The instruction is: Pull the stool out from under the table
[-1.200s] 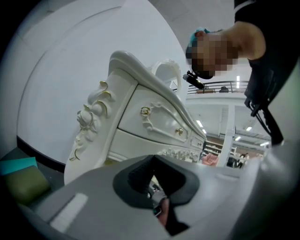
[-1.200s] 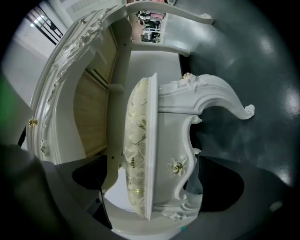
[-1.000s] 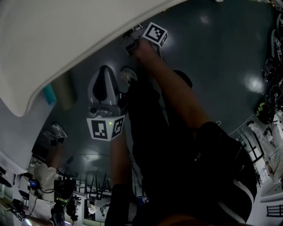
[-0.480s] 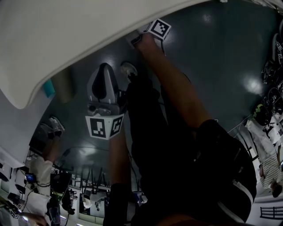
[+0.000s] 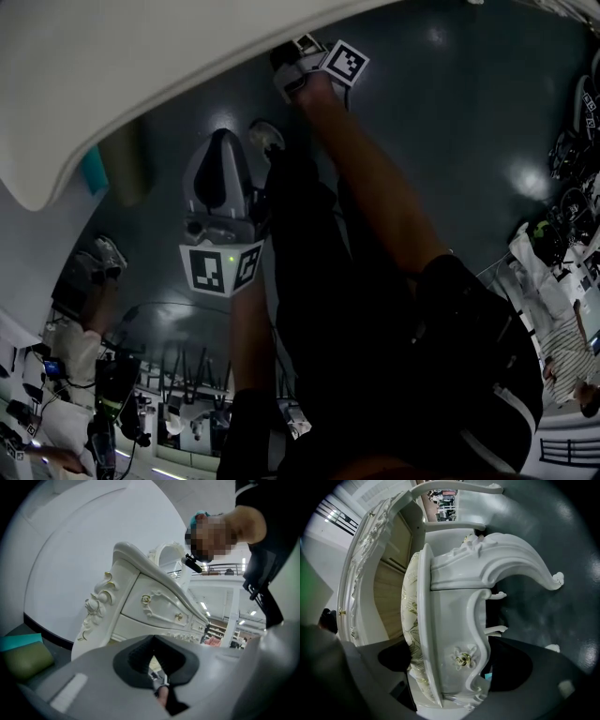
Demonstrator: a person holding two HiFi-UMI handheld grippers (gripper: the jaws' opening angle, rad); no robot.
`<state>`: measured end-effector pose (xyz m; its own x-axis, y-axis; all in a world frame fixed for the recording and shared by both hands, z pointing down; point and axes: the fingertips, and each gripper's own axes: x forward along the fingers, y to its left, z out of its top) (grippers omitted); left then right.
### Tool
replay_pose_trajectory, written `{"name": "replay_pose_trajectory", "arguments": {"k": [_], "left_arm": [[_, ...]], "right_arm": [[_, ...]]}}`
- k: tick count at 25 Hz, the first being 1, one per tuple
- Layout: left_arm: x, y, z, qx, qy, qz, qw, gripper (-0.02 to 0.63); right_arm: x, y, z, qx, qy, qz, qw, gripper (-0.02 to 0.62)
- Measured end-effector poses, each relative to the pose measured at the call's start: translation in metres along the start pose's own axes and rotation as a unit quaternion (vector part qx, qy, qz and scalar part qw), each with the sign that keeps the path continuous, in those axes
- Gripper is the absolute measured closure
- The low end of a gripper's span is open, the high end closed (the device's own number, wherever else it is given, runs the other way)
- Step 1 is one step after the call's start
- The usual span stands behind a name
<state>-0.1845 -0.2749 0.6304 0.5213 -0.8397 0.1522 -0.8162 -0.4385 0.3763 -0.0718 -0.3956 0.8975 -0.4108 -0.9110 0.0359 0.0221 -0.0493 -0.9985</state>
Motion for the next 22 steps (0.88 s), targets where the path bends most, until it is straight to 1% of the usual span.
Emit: {"name": "replay_pose_trajectory", "arguments": {"k": [4, 8, 11, 14, 19, 22], "left_arm": [[-0.010, -0.009, 0.003, -0.001, 0.000, 0.004, 1.0000, 0.598], [-0.027, -0.016, 0.003, -0.009, 0.002, 0.012, 0.9999, 0.598], [-0.044, -0.033, -0.005, -0.019, 0.007, 0.020, 0.9996, 0.598], [-0.051, -0.049, -0.004, -0.022, 0.007, 0.018, 0.9996, 0.598], [-0.062, -0.074, -0.006, -0.022, -0.005, 0.019, 0.9996, 0.598], [-0.076, -0.087, -0.008, -0.018, -0.013, 0.019, 0.9996, 0.598]], "right_arm": [[-0.026, -0.004, -0.008, 0.004, 0.006, 0.002, 1.000, 0.094], [-0.053, -0.004, -0.021, -0.003, 0.018, 0.003, 1.000, 0.094], [-0.084, -0.005, -0.030, 0.003, 0.026, 0.004, 1.000, 0.094], [-0.110, -0.006, -0.031, 0.005, 0.033, 0.004, 0.999, 0.094], [-0.151, -0.011, -0.031, -0.002, 0.049, 0.008, 0.999, 0.092], [-0.170, -0.010, -0.039, -0.001, 0.058, 0.015, 0.998, 0.092]]}}
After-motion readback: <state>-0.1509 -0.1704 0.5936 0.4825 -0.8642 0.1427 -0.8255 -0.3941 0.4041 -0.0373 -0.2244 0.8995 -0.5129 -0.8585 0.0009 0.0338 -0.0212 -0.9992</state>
